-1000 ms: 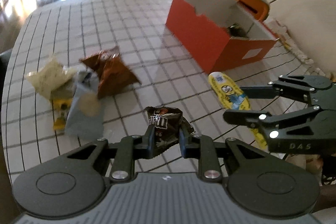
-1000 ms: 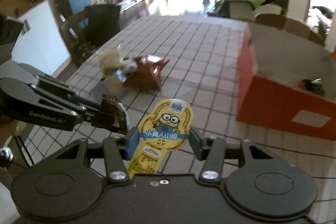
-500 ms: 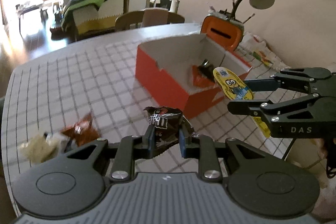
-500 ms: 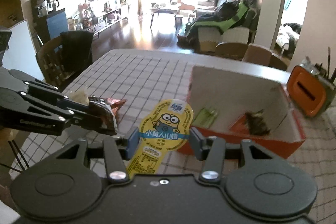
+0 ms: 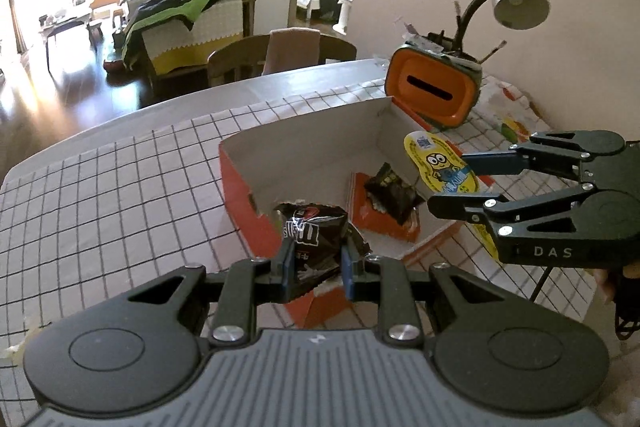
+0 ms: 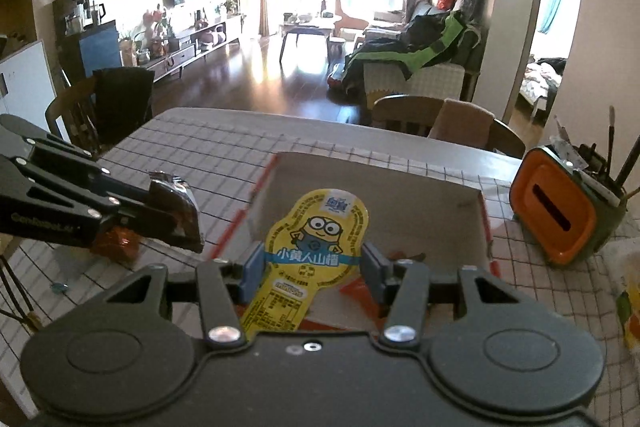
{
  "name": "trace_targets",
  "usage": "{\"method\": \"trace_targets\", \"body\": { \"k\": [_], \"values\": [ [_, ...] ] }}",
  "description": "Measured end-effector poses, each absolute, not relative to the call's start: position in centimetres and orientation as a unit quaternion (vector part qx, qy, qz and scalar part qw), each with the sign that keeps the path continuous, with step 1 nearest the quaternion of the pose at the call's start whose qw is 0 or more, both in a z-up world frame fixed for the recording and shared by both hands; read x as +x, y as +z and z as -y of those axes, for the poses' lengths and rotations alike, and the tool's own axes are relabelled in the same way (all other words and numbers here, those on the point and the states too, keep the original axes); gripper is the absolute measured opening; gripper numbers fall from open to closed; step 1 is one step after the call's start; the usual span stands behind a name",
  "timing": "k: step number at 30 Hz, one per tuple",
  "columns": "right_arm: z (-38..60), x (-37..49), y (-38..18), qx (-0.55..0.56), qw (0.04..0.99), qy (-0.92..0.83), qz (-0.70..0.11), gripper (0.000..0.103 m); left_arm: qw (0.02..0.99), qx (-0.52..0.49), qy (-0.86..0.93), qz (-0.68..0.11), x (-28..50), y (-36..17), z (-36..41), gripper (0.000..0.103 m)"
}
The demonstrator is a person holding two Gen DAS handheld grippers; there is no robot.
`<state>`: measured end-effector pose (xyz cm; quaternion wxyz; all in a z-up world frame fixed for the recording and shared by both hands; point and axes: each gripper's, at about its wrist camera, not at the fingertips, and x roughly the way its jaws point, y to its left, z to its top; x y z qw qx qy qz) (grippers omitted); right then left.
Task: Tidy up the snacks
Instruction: 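Carry the M&M packet and minion pack over the box with both grippers, then open the right gripper to drop the minion pack while the left releases the M&M packet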
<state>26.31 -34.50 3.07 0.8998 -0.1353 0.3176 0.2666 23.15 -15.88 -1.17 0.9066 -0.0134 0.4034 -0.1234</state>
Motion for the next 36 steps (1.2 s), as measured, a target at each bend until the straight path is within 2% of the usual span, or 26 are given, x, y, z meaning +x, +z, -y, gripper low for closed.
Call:
{"method": "trace_targets", "body": {
  "k": [8, 21, 28, 36],
  "values": [
    [36.4, 32.0, 0.9, -0.157, 0.884, 0.278, -0.341, 0.05, 0.892, -0.033, -0.081, -0.443, 29.0, -3.9, 18.4, 0.023],
    [34.9, 39.0, -3.7, -0.2, 0.837, 0.313, -0.402, 0.05, 0.858, 0.02, -0.054, -0.511, 34.8, -8.5, 21.8, 0.023],
    [33.7, 39.5, -5.5, -0.24, 0.81, 0.326, -0.425, 0.05, 0.834, 0.009, -0.045, -0.55, 36.7, -10.1, 22.0, 0.023],
    [33.8, 40.6, -6.1, -0.235, 0.8, 0.338, -0.436, 0.051, 0.818, 0.02, -0.051, -0.573, 37.8, -11.4, 22.7, 0.023]
  ]
}}
